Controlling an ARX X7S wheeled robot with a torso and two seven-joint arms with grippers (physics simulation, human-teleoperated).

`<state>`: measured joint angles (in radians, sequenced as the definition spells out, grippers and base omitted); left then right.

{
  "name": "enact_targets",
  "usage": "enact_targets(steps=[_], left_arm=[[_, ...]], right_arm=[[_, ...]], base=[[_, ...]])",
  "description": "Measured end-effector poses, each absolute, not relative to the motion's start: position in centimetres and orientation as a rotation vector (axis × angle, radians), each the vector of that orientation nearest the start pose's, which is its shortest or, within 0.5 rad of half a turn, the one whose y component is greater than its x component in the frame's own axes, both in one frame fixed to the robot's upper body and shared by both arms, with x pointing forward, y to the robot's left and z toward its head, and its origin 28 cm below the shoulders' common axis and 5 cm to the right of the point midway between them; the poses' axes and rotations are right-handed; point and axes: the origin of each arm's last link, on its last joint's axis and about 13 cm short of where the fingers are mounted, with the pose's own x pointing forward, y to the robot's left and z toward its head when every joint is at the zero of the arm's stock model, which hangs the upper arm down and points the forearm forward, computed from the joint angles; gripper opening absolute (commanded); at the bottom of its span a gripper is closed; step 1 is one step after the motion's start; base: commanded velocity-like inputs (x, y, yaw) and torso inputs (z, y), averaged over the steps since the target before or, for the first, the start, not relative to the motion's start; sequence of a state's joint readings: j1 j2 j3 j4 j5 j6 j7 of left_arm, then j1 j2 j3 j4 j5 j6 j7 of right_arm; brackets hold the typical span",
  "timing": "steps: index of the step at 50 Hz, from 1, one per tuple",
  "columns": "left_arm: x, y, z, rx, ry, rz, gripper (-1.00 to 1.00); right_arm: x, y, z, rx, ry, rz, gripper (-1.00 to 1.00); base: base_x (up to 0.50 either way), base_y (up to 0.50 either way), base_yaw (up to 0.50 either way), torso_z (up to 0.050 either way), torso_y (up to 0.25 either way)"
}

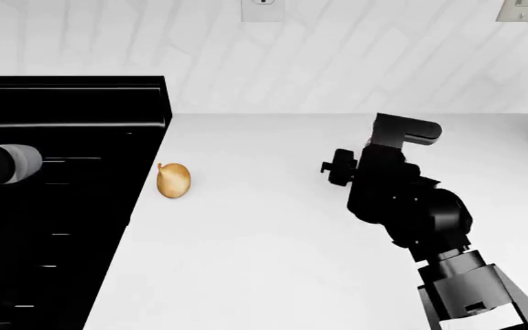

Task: Place both pans onto different burners. Then place the onion and the lamb chop on different pans.

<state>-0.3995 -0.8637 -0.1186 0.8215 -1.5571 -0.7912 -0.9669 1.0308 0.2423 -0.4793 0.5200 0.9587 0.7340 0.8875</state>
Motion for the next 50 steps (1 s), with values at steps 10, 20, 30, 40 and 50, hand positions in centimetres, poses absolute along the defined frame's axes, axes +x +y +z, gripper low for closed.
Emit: enact_targets(steps=[10, 20, 30, 40, 50], left_arm=[[16.9, 26.1, 23.3, -0.093, 0.004, 0.023, 1.00], [16.9, 26.1, 23.2, -0.093, 0.006, 0.023, 1.00], [17.4, 25.8, 22.8, -0.081, 0.024, 0.018, 1.00], [19.9, 24.7, 22.7, -0.051, 0.070, -0.010, 1.00], [22.8, 24.1, 22.1, -0.013, 0.146, -0.012, 1.00]], right_arm=[[36.5, -8.6, 16.9, 0.101, 0.478, -0.347, -1.00], [33.8, -8.8, 19.8, 0.143, 0.369, -0.253, -1.00], [29.4, -9.5, 22.6, 0.129, 0.252, -0.181, -1.00], [25.3, -11.0, 23.1, 0.102, 0.184, -0.144, -1.00], [22.9, -12.2, 22.6, 0.103, 0.163, -0.134, -1.00]], base=[[0.00, 0.00, 0.00, 0.000, 0.000], [0.00, 0.00, 0.00, 0.000, 0.000], [0.00, 0.00, 0.00, 0.000, 0.000], [0.00, 0.00, 0.00, 0.000, 0.000], [0.01, 0.00, -0.01, 0.000, 0.000]])
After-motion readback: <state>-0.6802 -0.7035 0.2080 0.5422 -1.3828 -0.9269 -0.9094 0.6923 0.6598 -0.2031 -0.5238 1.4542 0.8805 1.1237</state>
